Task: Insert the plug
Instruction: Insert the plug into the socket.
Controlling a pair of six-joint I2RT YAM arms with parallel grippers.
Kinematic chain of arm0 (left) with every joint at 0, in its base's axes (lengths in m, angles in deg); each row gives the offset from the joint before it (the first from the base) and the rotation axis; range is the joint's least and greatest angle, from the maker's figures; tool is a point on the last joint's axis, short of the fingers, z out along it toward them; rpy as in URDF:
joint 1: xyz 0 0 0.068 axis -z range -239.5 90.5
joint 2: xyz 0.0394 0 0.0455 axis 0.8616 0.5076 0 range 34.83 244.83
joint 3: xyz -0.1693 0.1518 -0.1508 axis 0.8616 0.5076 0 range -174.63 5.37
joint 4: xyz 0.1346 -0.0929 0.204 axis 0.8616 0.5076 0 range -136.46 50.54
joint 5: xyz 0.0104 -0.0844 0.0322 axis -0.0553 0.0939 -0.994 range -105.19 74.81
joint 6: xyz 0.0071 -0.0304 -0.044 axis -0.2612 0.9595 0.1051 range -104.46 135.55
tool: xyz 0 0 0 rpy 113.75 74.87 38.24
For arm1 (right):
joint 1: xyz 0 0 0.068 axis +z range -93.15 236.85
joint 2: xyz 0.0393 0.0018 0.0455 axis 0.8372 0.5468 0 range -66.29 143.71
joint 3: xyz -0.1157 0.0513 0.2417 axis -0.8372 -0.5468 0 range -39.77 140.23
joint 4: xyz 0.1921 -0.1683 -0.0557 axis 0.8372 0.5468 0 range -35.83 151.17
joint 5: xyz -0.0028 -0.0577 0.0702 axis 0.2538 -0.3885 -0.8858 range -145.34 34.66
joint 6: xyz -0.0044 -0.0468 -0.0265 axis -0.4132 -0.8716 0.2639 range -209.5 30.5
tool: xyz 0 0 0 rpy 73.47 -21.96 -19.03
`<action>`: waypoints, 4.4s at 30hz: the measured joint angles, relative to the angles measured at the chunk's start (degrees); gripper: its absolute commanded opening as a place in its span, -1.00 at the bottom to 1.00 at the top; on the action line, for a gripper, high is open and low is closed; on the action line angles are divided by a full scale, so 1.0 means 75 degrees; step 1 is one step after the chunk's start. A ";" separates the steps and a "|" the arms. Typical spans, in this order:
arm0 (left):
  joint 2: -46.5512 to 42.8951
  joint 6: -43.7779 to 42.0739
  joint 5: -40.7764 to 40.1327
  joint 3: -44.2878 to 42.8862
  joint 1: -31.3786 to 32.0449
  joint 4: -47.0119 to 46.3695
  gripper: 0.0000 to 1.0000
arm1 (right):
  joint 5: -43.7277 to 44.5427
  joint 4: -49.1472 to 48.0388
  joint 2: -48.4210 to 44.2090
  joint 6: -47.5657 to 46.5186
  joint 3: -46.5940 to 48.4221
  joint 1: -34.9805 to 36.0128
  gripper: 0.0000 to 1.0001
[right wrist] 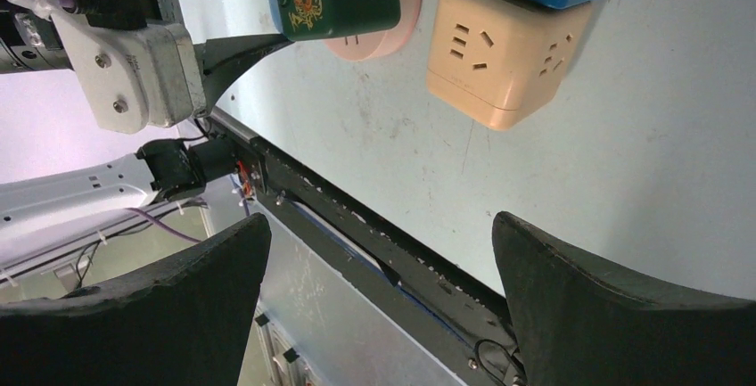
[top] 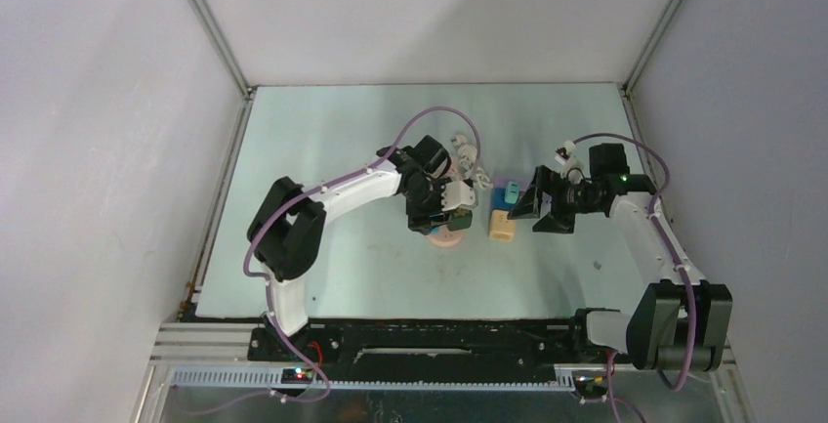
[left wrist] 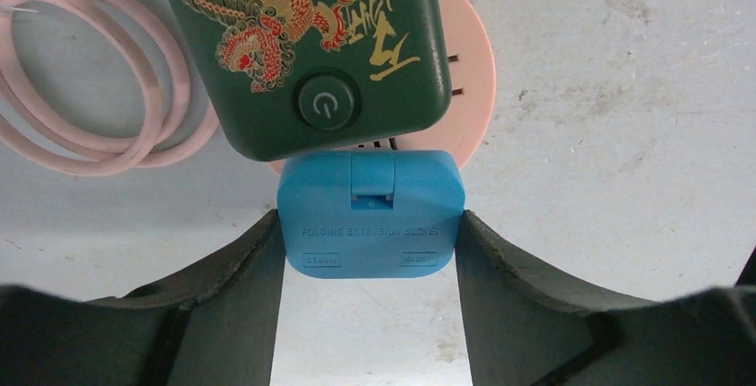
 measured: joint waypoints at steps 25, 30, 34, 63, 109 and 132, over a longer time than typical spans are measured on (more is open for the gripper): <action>0.0886 0.0420 -0.0560 -0.1256 0.0425 0.0991 -1.00 | -0.0291 -0.0533 0.0152 0.0373 -0.0469 -0.0093 0.94; 0.0959 0.0527 -0.0938 -0.1320 0.0571 0.1055 -1.00 | -0.0335 -0.0903 0.0154 0.0694 -0.0702 0.0207 0.93; 0.0950 0.0551 -0.1084 -0.1282 0.0600 0.1023 -1.00 | -0.0289 -0.1040 0.0154 0.0860 -0.0769 0.0545 0.93; 0.1072 0.0289 -0.0702 -0.1381 0.0207 0.1145 -1.00 | 0.1588 -0.8192 0.2192 0.5779 -0.3054 0.3529 0.70; 0.0589 -0.0635 -0.0833 -0.0629 -0.0323 0.0189 -1.00 | 0.5872 -1.1960 0.4080 0.8749 -0.2935 0.5727 -0.14; 0.1279 -0.0452 -0.0017 -0.1612 -0.0542 0.1070 -1.00 | 0.5808 -0.6111 -0.1693 0.6615 -0.2949 0.5219 0.65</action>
